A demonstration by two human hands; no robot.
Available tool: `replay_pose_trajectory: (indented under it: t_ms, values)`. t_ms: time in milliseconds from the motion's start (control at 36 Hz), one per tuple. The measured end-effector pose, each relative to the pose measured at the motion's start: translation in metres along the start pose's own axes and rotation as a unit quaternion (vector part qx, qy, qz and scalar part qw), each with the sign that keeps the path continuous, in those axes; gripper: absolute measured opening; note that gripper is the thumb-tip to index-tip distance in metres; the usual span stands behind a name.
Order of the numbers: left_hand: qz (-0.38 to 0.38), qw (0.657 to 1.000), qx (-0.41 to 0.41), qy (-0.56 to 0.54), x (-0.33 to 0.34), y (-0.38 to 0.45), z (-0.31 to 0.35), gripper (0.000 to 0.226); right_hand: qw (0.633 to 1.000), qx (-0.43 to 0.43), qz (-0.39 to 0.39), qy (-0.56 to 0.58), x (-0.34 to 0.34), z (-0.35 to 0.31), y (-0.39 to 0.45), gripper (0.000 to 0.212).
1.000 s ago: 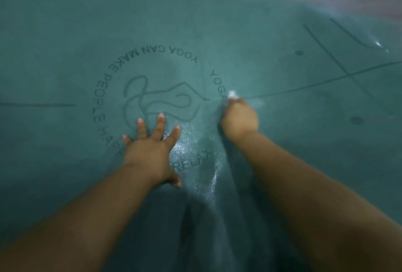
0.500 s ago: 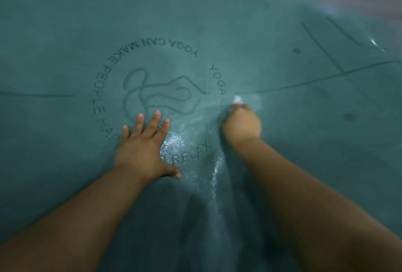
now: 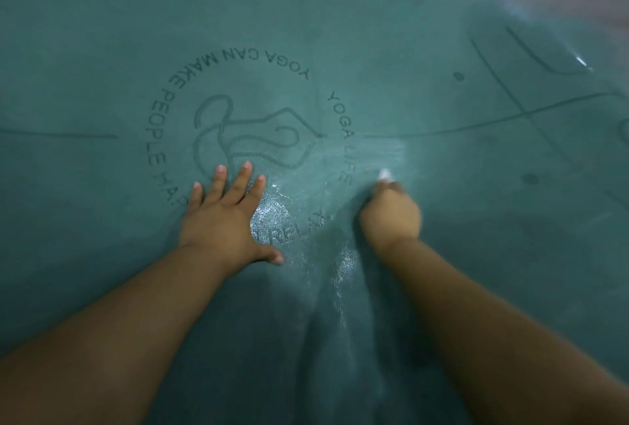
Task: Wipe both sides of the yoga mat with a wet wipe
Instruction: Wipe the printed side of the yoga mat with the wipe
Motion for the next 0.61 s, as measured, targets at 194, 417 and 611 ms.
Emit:
replay_pose_trajectory:
  t_ms: [194,417,611]
  values:
    - [0.004,1.000,0.008,0.005,-0.002,-0.003,-0.001,0.126,0.918,-0.394,-0.019,-0.044,0.032,-0.087,-0.090,0.061]
    - [0.008,1.000,0.006,0.006,0.000,-0.003,0.001,0.123,0.997,0.057,-0.008,-0.055,-0.013,0.054,-0.017,0.055]
    - [-0.002,1.000,0.006,0.008,-0.001,-0.003,0.003,0.123,0.953,-0.303,-0.017,0.002,0.046,-0.092,-0.116,0.068]
Point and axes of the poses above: each hand's wrist, its own y-axis towards the middle knuckle, its own x-axis out of the palm, z = x × y, the point moved 9 cm from there along y, towards the middle knuckle, and after that the axes turned 4 degrees about -x, right-handed, at the moved point
